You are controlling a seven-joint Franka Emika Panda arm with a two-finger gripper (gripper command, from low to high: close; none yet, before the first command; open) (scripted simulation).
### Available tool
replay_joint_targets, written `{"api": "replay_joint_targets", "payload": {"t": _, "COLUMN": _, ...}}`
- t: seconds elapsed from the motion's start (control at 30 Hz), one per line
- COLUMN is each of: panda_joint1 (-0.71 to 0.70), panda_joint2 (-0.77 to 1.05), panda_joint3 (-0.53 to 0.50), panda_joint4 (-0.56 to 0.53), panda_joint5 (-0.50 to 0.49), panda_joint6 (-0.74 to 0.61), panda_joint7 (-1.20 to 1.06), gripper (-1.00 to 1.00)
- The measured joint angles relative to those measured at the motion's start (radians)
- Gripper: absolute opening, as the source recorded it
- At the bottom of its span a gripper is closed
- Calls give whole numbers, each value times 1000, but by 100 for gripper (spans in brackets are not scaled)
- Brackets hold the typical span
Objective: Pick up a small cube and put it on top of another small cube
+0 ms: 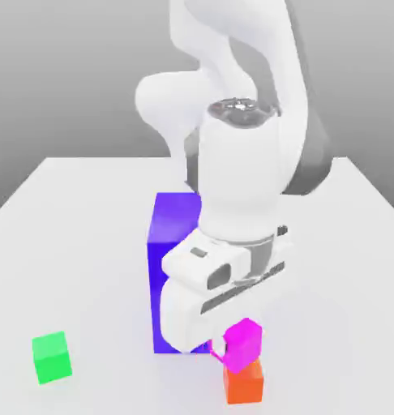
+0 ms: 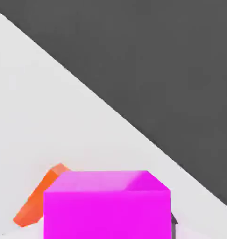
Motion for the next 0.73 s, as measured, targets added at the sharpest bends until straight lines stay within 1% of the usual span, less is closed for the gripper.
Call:
{"api": "replay_joint_targets", "payload": {"t": 0.13, "panda_joint1": -163, "panda_joint2": -15, "panda_joint3": -106, "panda_joint4": -19, "panda_joint5": 15, "panda_joint6": -32, "panda_joint7": -36, "gripper": -100}}
{"api": "replay_joint_targets", "payload": {"t": 0.2, "panda_joint1": -234, "panda_joint2": 41, "panda_joint3": -144, "panda_joint4": -9, "panda_joint5": 55, "panda_joint6": -16, "panda_joint7": -77, "gripper": -100}}
{"api": "replay_joint_targets", "payload": {"t": 0.3, "panda_joint1": -282, "panda_joint2": 144, "panda_joint3": -129, "panda_joint4": 2, "panda_joint5": 133, "panda_joint6": 56, "panda_joint7": -138, "gripper": -100}}
{"api": "replay_joint_targets", "payload": {"t": 0.33, "panda_joint1": -293, "panda_joint2": 167, "panda_joint3": -118, "panda_joint4": 4, "panda_joint5": 150, "panda_joint6": 75, "panda_joint7": -151, "gripper": 100}}
{"api": "replay_joint_targets", "payload": {"t": 0.57, "panda_joint1": -294, "panda_joint2": 167, "panda_joint3": -120, "panda_joint4": 4, "panda_joint5": 150, "panda_joint6": 76, "panda_joint7": -151, "gripper": 100}}
{"api": "replay_joint_targets", "payload": {"t": 0.73, "panda_joint1": -271, "panda_joint2": 27, "panda_joint3": -163, "panda_joint4": -6, "panda_joint5": 38, "panda_joint6": -46, "panda_joint7": -71, "gripper": 100}}
